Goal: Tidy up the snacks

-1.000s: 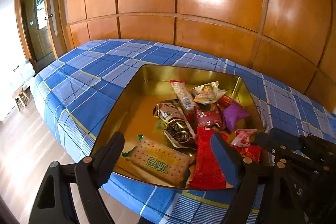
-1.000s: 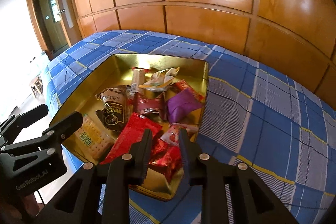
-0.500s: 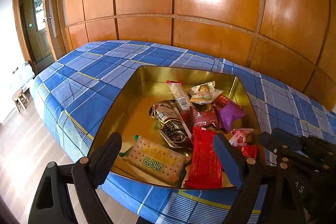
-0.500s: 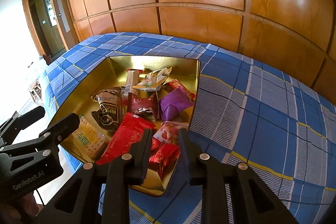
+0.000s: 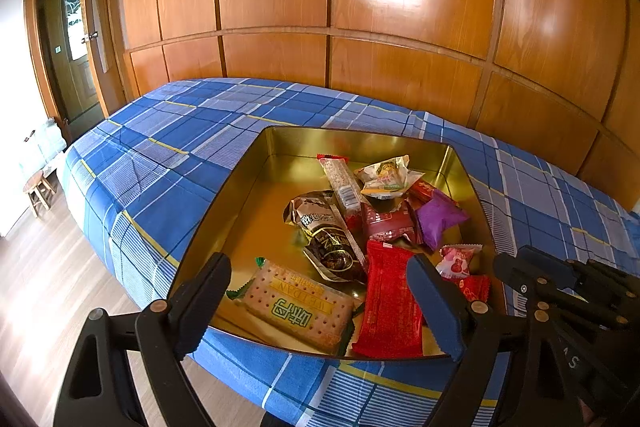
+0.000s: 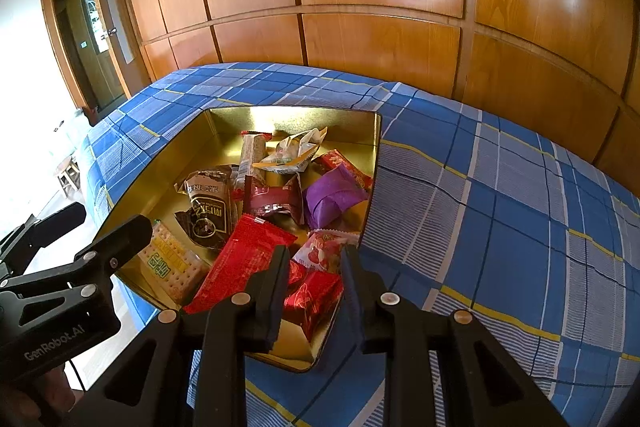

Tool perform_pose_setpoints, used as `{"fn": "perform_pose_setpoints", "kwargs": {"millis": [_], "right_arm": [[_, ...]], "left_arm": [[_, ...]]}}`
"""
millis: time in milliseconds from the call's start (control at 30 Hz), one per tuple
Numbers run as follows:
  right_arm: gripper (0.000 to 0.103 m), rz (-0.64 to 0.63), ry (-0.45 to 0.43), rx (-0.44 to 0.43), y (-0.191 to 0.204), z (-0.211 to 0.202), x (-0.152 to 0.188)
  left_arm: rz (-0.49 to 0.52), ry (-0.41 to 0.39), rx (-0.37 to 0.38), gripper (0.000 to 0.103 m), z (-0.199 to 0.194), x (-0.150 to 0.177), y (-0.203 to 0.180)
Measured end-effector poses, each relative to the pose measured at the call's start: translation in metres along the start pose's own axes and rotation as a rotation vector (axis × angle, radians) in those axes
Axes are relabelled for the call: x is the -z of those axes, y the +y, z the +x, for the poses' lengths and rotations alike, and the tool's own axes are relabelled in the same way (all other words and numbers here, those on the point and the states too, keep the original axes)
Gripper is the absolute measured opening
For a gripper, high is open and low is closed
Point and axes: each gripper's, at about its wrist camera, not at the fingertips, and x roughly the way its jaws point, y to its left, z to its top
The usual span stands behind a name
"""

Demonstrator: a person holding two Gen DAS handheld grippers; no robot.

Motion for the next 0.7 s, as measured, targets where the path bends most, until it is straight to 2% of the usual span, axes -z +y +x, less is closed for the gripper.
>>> {"fn": "perform_pose_setpoints", "kwargs": {"millis": [700], "right_arm": [[0.026,0.002,0.000,-0.002,0.0011,-0.0012,0.0009]], "left_arm": [[0.002,-0.006,0.004,0.090,-0.0014,0.0000,-0.0004]]}}
